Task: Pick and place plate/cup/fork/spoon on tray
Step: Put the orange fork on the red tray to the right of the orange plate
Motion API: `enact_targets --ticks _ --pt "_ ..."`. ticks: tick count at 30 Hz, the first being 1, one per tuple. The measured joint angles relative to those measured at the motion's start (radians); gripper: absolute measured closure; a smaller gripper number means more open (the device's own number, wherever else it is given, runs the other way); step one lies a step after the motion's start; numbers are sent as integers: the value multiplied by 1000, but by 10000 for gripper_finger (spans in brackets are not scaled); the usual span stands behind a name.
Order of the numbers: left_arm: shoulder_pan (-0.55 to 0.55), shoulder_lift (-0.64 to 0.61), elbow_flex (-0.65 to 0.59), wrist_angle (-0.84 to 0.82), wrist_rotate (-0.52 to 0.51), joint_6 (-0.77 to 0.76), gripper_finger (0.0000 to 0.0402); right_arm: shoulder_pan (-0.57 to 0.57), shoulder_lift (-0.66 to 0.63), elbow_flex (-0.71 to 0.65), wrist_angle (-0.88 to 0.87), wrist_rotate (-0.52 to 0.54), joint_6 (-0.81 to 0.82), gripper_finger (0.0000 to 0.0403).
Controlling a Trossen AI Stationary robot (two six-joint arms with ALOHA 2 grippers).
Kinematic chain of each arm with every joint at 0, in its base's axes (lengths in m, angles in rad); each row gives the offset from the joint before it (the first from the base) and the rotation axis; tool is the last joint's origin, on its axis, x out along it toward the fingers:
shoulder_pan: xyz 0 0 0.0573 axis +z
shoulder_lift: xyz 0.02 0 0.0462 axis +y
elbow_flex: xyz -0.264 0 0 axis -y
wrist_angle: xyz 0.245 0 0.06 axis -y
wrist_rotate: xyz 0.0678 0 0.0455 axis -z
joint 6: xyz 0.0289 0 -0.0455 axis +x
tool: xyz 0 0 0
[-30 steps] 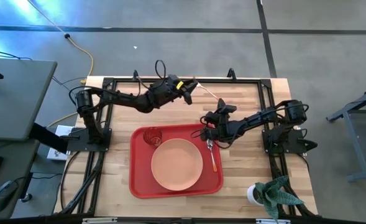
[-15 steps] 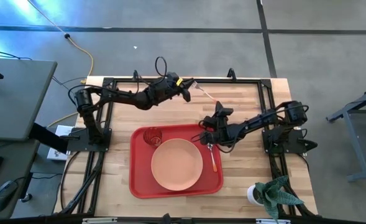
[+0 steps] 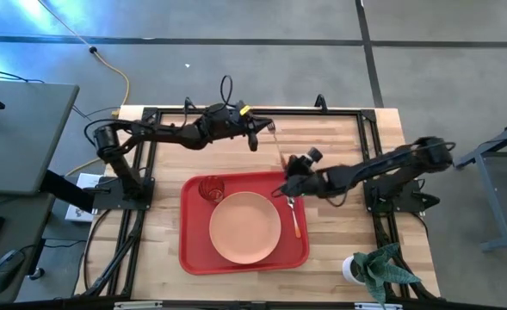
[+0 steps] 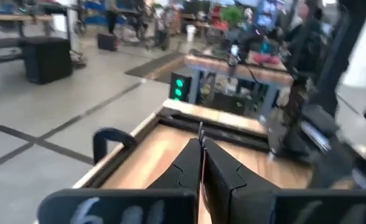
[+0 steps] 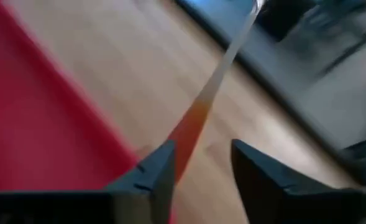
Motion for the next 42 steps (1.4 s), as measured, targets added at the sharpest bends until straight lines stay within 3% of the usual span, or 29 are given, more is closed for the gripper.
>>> enact_targets --ticks 4,8,14,18,22,27,31,36,42 --pt "2 -29 0 -67 69 23 400 22 -144 -2 -118 -168 72 208" --pt "-64 -8 0 -73 172 -98 400 104 -334 -2 -97 -244 -52 192" --pt "-263 65 0 -35 51 -157 400 142 -614 -16 -114 -205 -108 203" --pt "-341 100 0 -27 -75 -161 401 136 -722 -96 -86 -203 -61 209" --pt "-378 194 22 81 -181 -227 401 136 -748 -229 29 -211 -4 210" --pt "-407 305 118 35 -116 -269 401 136 -744 -349 132 -229 105 210" --pt "-419 325 143 -80 -88 -283 401 149 -744 -382 131 -237 173 210" --pt "-423 324 142 -175 -104 -307 401 144 -744 -406 124 -172 173 210" --pt "-423 324 141 -198 -165 -329 377 138 -746 -405 199 -193 94 210"
